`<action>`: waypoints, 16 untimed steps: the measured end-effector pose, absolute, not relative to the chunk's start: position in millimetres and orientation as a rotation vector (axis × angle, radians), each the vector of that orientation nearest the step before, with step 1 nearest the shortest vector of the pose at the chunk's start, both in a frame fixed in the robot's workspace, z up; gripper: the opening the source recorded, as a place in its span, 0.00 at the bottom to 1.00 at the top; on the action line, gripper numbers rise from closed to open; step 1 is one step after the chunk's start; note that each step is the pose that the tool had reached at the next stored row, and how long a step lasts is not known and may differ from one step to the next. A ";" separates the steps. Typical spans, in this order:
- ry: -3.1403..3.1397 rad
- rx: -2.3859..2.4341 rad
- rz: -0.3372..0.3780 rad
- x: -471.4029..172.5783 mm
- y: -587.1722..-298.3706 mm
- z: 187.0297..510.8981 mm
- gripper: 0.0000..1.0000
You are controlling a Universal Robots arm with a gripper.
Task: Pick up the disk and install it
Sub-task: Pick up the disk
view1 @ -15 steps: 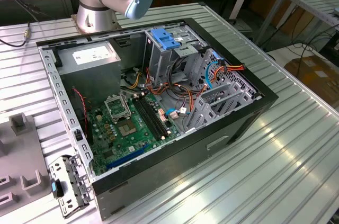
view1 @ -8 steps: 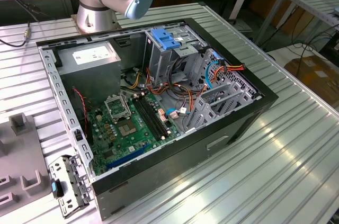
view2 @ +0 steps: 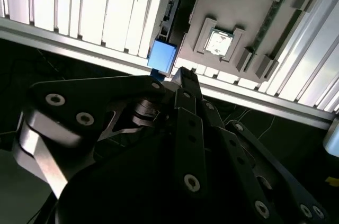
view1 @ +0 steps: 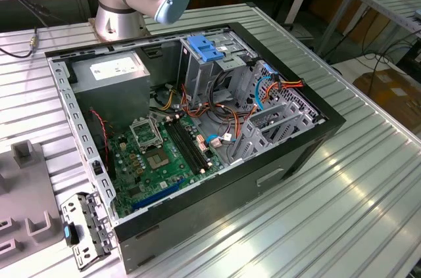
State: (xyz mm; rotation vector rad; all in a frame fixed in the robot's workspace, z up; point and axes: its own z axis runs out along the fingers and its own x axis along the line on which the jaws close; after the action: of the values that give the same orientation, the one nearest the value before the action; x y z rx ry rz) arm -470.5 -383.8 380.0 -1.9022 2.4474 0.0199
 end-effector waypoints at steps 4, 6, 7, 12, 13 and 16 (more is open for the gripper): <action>2.446 -1.903 0.020 -470.5 -383.7 380.1 0.11; 2.446 -1.903 0.020 -470.5 -383.7 380.1 0.11; 2.446 -1.903 0.020 -470.5 -383.7 380.1 0.17; 2.428 -1.927 0.021 -470.6 -379.6 376.3 0.42; 2.422 -1.935 0.021 -470.8 -378.9 374.5 0.42; 2.418 -1.939 0.021 -471.8 -375.8 369.2 0.48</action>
State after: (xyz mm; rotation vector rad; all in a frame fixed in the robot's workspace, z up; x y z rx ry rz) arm -471.8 -375.8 369.2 -1.9393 2.4179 0.0211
